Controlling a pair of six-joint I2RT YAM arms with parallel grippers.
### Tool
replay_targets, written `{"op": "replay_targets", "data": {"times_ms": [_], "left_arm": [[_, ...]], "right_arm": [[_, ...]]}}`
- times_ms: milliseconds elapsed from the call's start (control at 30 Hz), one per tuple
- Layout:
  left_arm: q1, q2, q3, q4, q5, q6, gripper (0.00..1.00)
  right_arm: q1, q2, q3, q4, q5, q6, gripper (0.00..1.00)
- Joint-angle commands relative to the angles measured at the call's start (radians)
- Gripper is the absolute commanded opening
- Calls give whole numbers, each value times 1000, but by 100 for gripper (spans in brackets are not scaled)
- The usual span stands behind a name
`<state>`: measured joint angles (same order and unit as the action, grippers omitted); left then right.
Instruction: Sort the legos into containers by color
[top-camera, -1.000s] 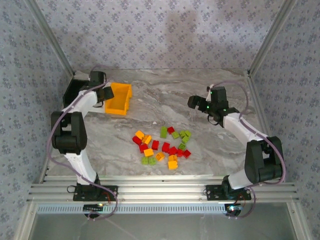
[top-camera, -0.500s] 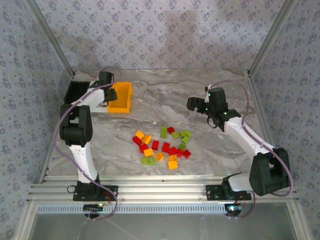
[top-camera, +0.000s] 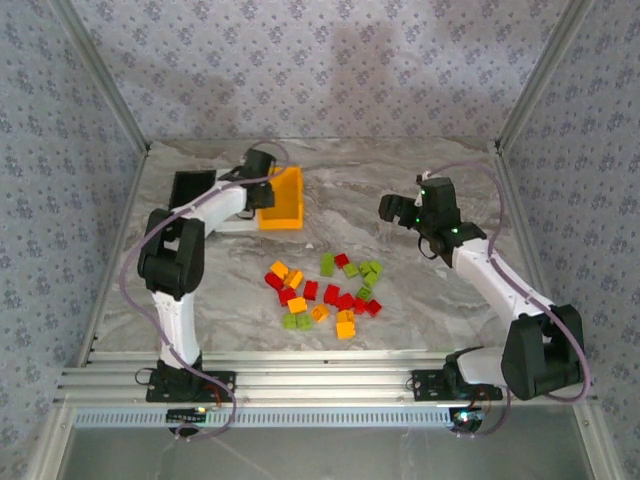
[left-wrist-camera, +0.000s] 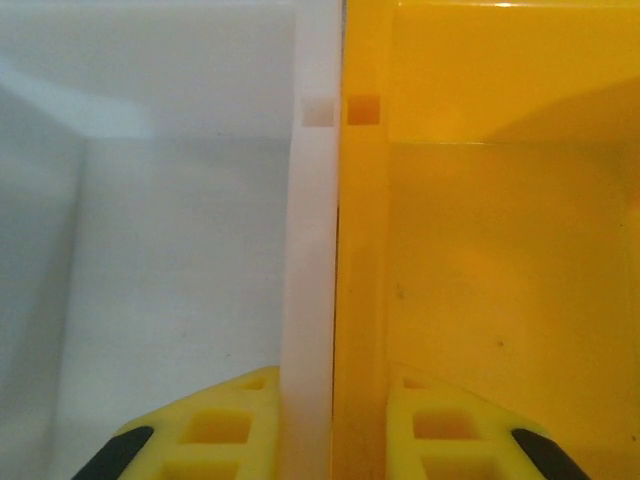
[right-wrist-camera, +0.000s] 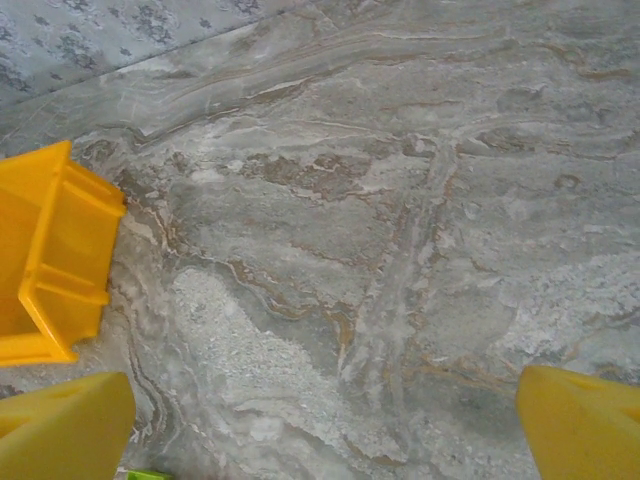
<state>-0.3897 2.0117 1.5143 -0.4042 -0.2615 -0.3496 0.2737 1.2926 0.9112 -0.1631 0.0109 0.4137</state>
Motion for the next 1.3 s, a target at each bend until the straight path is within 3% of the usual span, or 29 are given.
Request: {"op": "replay_targets", "data": {"times_ms": [0, 267, 500, 700, 1033, 1267], "left_arm": [[-86, -17, 57, -70, -16, -95, 0], [-268, 89, 217, -148, -76, -222, 0], [-342, 183, 385, -264, -124, -310, 0], [-383, 213, 428, -317, -159, -410, 0], [-414, 229, 448, -280, -126, -389, 0], [-426, 258, 498, -293, -124, -401, 0]], "right_arm": [[-12, -37, -23, -31, 24, 28, 100], [-42, -81, -71, -40, 15, 46, 100], [-59, -105, -99, -58, 25, 57, 100], [-64, -125, -127, -47, 31, 73, 100], [-91, -206, -219, 38, -2, 141, 100], [-93, -204, -195, 9, -20, 100, 100]]}}
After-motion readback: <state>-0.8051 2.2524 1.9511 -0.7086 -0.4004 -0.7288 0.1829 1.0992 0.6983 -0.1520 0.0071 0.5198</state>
